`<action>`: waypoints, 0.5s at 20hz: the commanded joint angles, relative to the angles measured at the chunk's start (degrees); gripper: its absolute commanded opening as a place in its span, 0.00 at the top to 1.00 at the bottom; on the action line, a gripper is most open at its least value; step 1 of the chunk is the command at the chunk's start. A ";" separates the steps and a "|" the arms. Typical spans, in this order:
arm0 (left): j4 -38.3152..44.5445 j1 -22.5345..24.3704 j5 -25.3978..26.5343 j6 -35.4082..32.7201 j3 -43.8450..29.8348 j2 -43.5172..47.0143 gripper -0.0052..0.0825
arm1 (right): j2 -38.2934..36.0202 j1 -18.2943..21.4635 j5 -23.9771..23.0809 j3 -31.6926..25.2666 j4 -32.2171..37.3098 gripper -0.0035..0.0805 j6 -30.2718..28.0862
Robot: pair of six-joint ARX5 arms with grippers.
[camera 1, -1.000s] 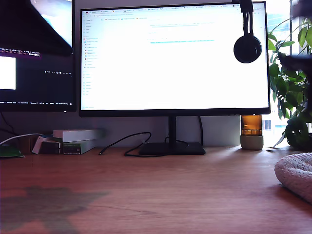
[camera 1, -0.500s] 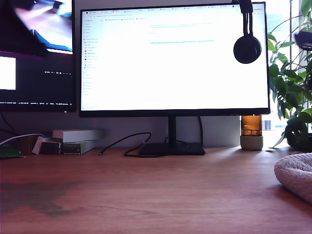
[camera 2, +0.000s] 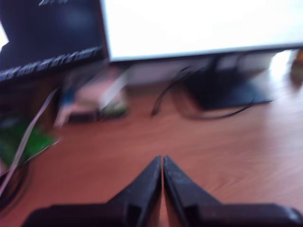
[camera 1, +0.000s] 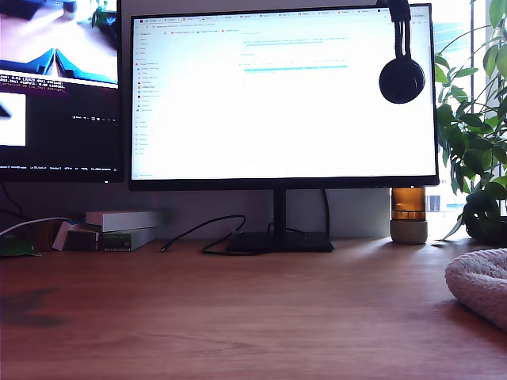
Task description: Fold the tea towel to a neat square and place it to the right
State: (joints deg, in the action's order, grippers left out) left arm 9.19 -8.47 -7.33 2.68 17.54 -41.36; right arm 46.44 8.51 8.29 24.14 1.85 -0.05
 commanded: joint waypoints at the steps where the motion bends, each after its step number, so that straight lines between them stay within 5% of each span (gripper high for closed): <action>1: 3.06 0.11 0.55 0.15 -2.97 0.52 0.97 | -2.25 -0.37 -0.39 -3.61 3.19 0.97 0.20; 10: 7.19 0.11 3.50 -0.55 -14.19 10.58 0.97 | -10.88 -1.38 3.30 -17.00 8.44 0.97 -2.51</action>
State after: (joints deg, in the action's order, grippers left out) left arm 15.62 -8.47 -4.21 2.52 4.45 -31.92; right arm 36.29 7.35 11.49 9.02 9.89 -2.04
